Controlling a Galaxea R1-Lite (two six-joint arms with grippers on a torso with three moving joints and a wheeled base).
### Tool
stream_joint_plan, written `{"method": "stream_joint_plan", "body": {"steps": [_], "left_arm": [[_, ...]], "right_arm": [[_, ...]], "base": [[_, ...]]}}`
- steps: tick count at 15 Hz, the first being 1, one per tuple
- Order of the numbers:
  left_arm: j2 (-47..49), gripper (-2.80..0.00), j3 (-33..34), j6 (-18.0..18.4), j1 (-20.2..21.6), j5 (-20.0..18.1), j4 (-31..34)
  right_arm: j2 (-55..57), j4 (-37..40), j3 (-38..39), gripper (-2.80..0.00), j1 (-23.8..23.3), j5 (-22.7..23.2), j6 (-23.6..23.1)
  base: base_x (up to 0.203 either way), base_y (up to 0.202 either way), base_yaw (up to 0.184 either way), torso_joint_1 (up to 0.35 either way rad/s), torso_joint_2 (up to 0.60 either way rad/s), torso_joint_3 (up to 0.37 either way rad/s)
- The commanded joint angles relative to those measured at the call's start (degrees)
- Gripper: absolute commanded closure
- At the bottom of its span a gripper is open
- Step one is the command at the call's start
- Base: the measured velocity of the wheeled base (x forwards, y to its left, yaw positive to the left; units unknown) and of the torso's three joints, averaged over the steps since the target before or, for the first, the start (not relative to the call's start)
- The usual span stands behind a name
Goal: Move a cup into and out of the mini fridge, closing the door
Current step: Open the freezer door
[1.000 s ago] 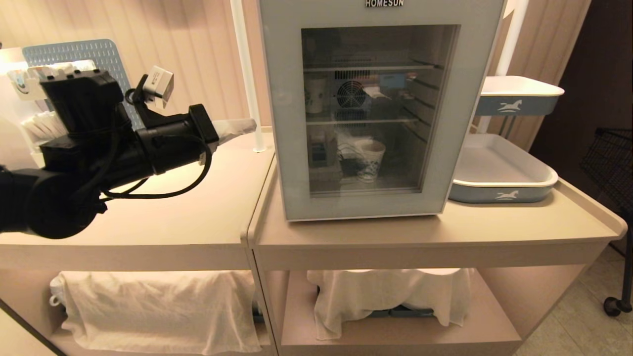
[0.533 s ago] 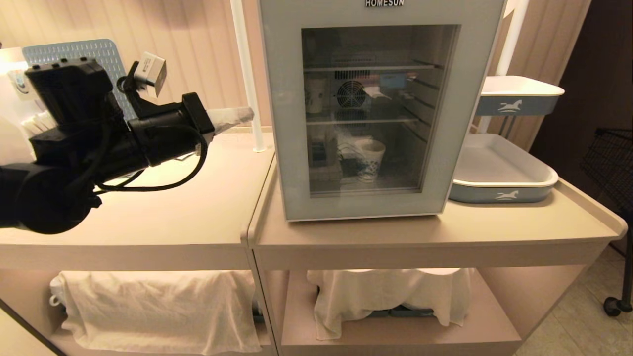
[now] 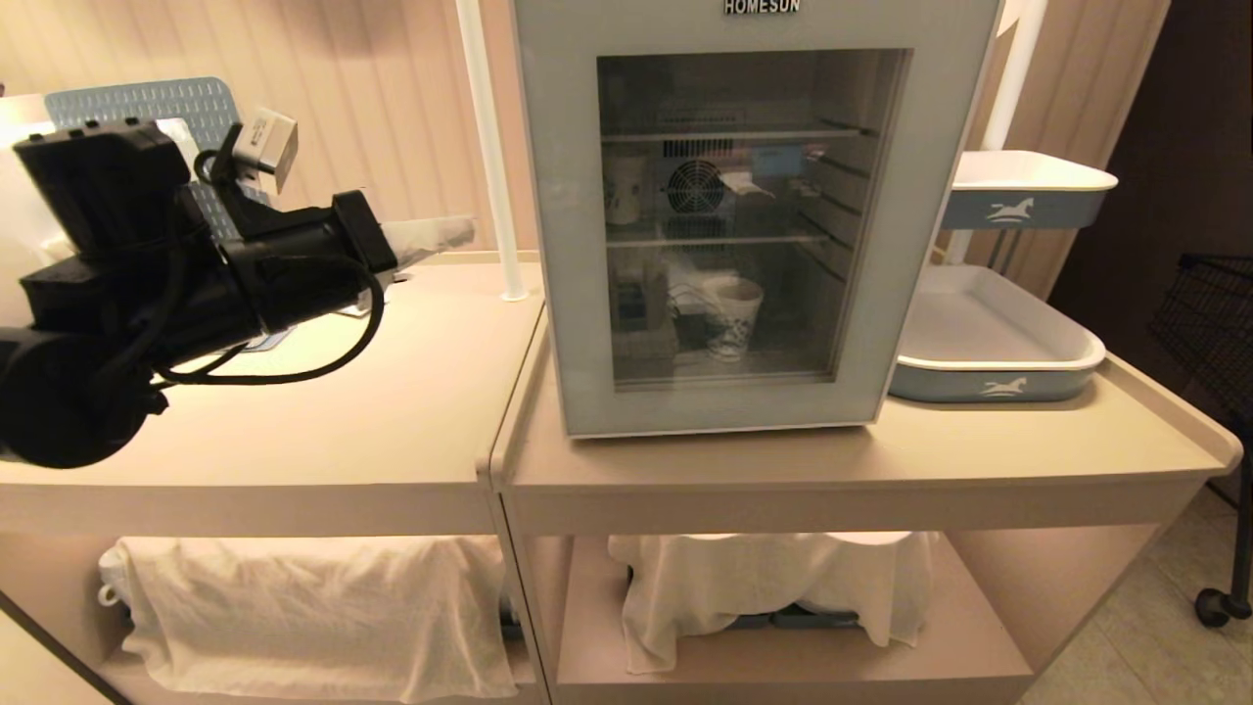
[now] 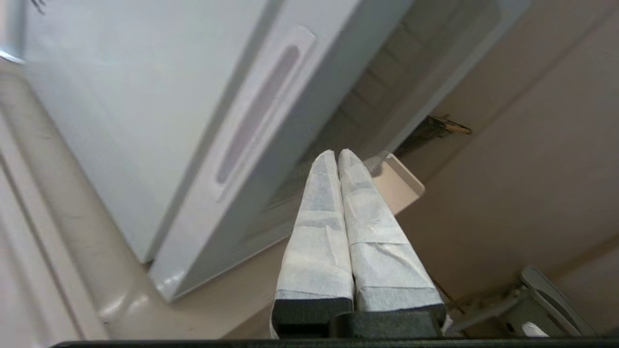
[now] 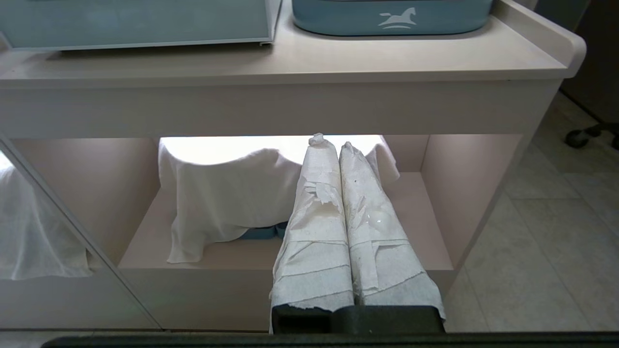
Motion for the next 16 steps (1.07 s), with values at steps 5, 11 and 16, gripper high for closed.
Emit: {"method": "stream_joint_plan", "body": {"steps": [5, 11, 16], "left_arm": [[0.91, 0.00, -1.53, 0.97, 1.92, -0.28, 0.16], [0.73, -2.80, -0.94, 1.73, 2.89, -0.30, 0.18], [1.41, -2.80, 0.40, 4.94, 3.14, -0.22, 2.55]], "right_arm": [[0.05, -0.04, 0.00, 0.00, 0.01, 0.02, -0.15], [0.05, -0.04, 0.00, 0.00, 0.05, 0.02, -0.02], [0.05, -0.04, 0.00, 0.00, -0.03, 0.02, -0.14]], "base": [[0.000, 0.000, 0.000, 0.000, 0.00, 0.000], [0.000, 0.000, 0.000, 0.000, 0.00, 0.000], [0.000, 0.000, 0.000, 0.000, 0.00, 0.000]]}}
